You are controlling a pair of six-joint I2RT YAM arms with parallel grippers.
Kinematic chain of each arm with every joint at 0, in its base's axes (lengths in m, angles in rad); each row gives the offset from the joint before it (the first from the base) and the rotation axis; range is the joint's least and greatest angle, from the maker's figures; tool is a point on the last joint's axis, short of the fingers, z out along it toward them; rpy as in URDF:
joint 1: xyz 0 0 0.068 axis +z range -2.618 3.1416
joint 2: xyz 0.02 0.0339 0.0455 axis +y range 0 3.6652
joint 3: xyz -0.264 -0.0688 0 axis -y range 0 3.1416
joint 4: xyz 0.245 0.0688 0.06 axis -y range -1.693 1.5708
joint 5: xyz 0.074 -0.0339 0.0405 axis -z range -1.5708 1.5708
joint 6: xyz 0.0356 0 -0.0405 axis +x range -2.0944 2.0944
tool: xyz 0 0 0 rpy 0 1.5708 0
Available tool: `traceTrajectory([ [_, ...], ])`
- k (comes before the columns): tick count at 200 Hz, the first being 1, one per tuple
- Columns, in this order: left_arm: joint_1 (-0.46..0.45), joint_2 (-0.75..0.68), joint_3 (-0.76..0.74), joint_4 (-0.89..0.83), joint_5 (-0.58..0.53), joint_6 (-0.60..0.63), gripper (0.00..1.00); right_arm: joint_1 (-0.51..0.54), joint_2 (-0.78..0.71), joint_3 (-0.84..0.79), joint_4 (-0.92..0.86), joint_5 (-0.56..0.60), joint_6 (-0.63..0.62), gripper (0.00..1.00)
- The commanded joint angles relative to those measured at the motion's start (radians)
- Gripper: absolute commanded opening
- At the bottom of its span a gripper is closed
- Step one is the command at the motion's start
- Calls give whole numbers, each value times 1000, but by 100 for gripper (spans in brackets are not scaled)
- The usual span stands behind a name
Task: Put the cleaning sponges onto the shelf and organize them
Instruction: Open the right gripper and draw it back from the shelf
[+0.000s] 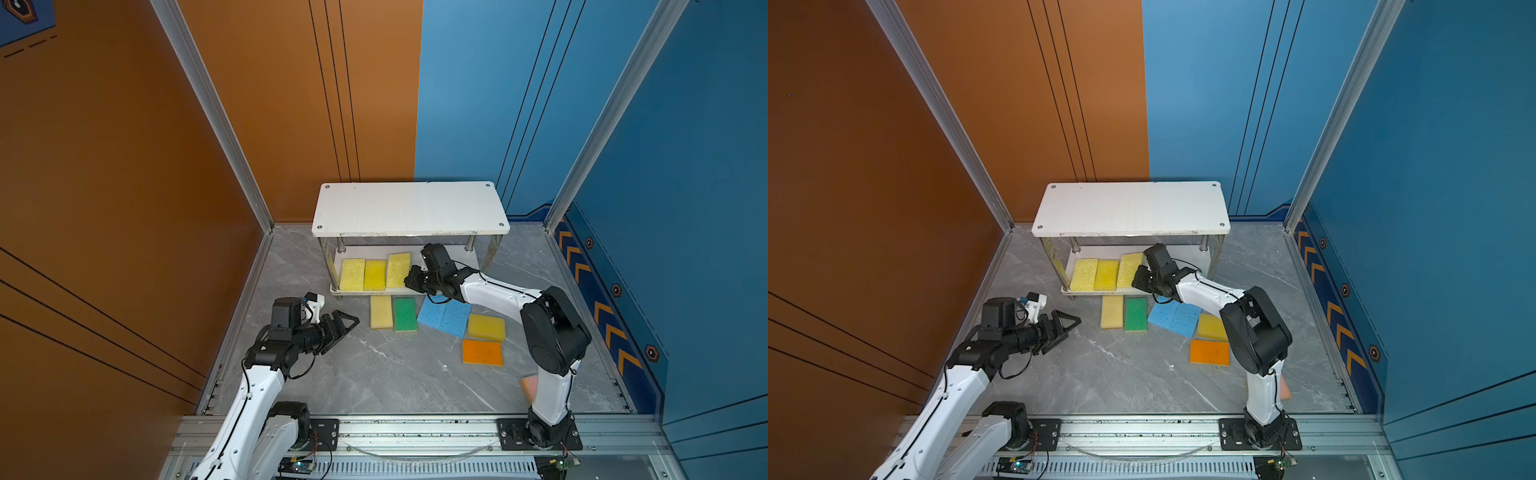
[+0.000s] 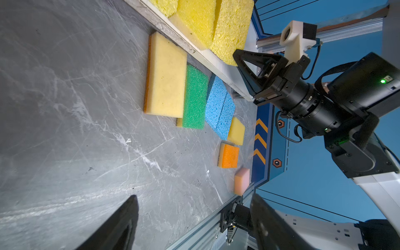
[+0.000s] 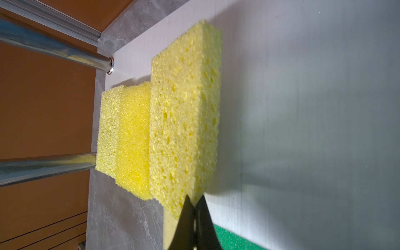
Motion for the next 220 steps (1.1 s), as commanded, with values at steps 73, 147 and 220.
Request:
traceTrajectory([
  [73,11,9,-8,-15,25,20,81,-19,52,52,-22,-83,-18,10],
  [147,12,10,-8,-14,22,20,81,-23,16,47,-84,-35,-69,45],
  [220,-75,41,-15,9,-63,15,81,-25,-61,-11,-123,33,-117,64],
])
